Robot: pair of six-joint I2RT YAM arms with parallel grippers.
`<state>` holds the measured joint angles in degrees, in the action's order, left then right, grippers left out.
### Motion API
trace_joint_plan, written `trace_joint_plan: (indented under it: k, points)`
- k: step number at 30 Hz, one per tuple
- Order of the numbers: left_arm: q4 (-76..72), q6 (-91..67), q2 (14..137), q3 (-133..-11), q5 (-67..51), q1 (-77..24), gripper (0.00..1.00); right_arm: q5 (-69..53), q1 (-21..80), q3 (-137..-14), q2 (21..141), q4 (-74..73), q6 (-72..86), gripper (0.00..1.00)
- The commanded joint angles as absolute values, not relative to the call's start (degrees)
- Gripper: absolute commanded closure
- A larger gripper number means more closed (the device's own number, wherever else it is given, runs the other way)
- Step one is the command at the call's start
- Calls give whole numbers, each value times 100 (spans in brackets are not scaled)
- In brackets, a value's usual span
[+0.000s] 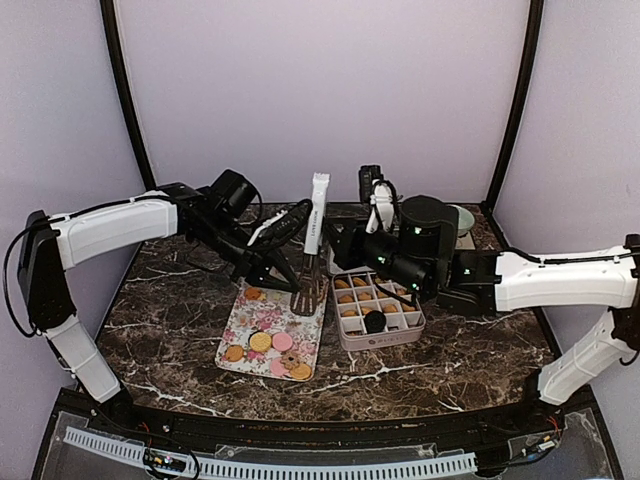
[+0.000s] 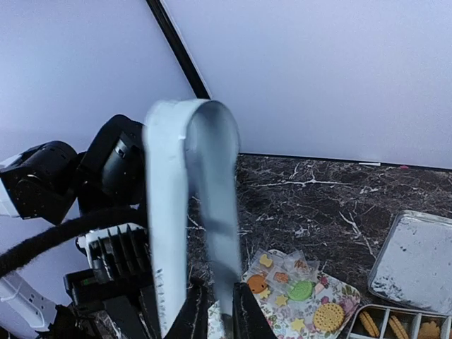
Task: Pack the cookies
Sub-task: Pass from the right arm to the left, then pass from the left arm to the right
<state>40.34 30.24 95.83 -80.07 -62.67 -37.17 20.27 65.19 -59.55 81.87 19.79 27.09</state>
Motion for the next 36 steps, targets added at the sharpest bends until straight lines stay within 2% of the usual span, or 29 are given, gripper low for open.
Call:
trace_joint_plan:
  k: [1, 4, 6, 8, 10, 12, 16, 22, 28, 36]
  points:
    - [4429, 3250, 9209, -8137, -6331, -3732, 100, 811, 6037, -5553, 7447, 2438, 2728, 76]
    - [4625, 3303, 9218, -8272, -6549, -3730, 100, -872, 5468, -5189, 7107, 2494, 2788, 46]
    - [4764, 3344, 9243, -8357, -6674, -3735, 100, -1171, 5190, -5174, 6979, 2071, 2676, 41]
    - [4896, 3369, 9274, -8431, -6801, -3734, 100, -1601, 5009, -5106, 6851, 1990, 2612, 29]
    - [5056, 3421, 9326, -8521, -6935, -3734, 100, -2307, 4829, -5092, 6832, 2054, 2686, 22]
    - [5235, 3463, 9386, -8627, -7068, -3735, 100, -2905, 4751, -5197, 6944, 1980, 2660, 15]
    - [5500, 3551, 9491, -8784, -7142, -3739, 100, -3329, 4730, -5663, 7402, 1527, 2342, 1]
    - [5525, 3551, 9511, -8750, -6957, -3810, 100, -4195, 4728, -6542, 8186, 1113, 2116, 0]
    - [5738, 3764, 9565, -8763, -6648, -3830, 100, -4544, 4726, -7275, 8791, 498, 1812, 0]
    - [5908, 4019, 9571, -8795, -6277, -3837, 100, -4807, 4678, -7452, 8913, 255, 1684, 12]
